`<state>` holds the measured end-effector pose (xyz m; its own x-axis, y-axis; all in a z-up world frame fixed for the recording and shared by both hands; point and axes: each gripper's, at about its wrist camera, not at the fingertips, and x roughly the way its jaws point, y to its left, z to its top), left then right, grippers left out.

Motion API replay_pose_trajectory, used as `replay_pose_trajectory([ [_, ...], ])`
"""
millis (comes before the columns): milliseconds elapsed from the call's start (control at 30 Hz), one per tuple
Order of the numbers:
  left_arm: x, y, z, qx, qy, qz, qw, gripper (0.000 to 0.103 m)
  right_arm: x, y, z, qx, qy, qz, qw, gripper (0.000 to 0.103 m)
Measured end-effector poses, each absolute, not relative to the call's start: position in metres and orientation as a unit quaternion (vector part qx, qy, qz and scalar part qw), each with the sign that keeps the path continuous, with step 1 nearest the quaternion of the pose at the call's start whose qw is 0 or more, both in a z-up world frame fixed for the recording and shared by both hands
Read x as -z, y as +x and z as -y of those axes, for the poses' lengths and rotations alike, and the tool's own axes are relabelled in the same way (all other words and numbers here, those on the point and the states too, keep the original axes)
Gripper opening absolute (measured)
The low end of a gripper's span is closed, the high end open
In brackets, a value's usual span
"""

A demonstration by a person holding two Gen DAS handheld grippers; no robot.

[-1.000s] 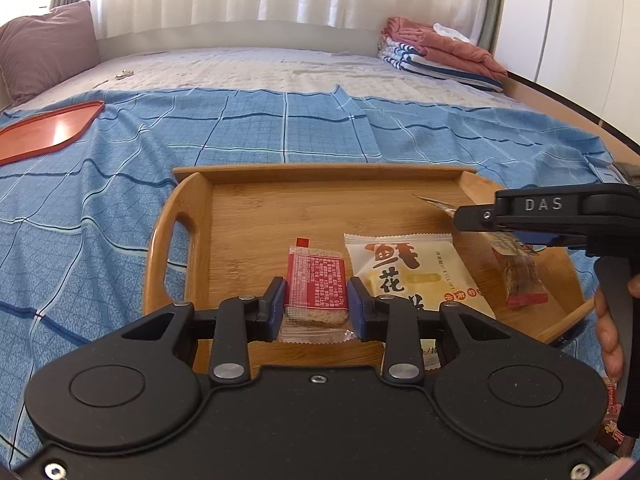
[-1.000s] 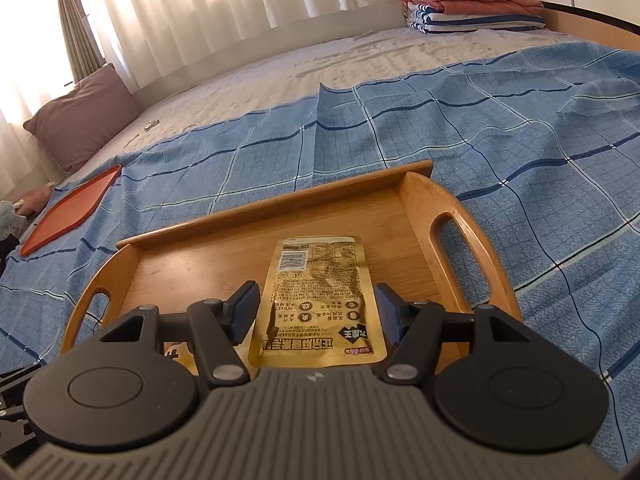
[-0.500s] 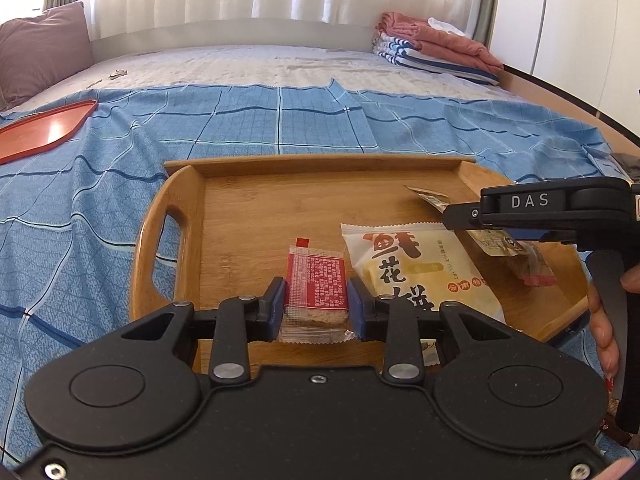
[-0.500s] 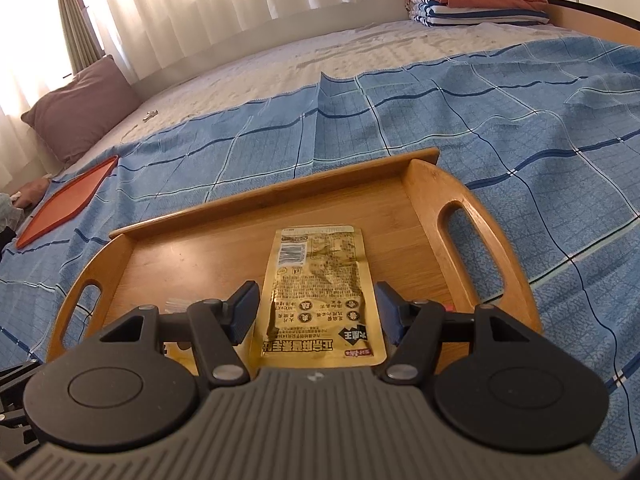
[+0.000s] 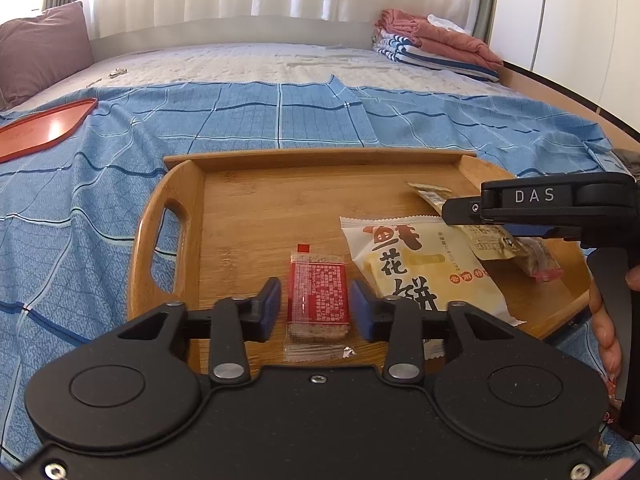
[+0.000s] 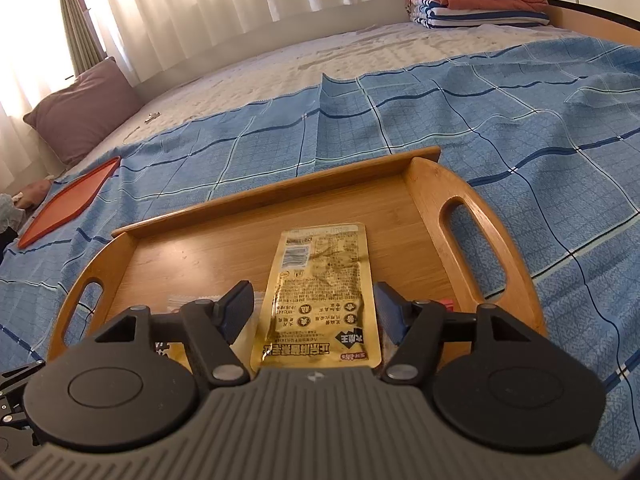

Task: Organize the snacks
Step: 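Lower both held snacks onto the wooden tray and open both grippers, then move both tools back over the snack pile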

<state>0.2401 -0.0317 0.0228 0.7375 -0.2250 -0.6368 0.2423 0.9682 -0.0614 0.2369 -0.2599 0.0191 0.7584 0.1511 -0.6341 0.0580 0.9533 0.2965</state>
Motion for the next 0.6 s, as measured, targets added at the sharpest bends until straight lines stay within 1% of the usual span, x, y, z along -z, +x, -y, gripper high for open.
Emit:
replay_pose_trajectory([
  [133, -0.03, 0.235, 0.03, 0.123, 0.01, -0.333, 0.935, 0.059, -0.022, 0.233, 0.259, -0.025, 0.147, -0.346, 0.926, 0.08],
  [200, -0.034, 0.233, 0.027, 0.12, 0.008, -0.327, 0.937, 0.072, -0.024, 0.23, 0.258, -0.026, 0.145, -0.342, 0.928, 0.082],
  [267, -0.039, 0.228, 0.022, 0.121, 0.002, -0.322, 0.939, 0.079, -0.028, 0.225, 0.257, -0.027, 0.14, -0.337, 0.931, 0.085],
  [367, -0.045, 0.219, 0.017, 0.128, 0.0, -0.315, 0.94, 0.084, -0.035, 0.218, 0.255, -0.03, 0.127, -0.326, 0.936, 0.09],
  [400, -0.046, 0.215, 0.015, 0.128, 0.001, -0.313, 0.941, 0.086, -0.037, 0.215, 0.254, -0.031, 0.122, -0.323, 0.938, 0.09],
  [600, -0.054, 0.186, 0.003, 0.128, -0.006, -0.295, 0.947, 0.089, -0.047, 0.192, 0.251, -0.041, 0.099, -0.306, 0.946, 0.093],
])
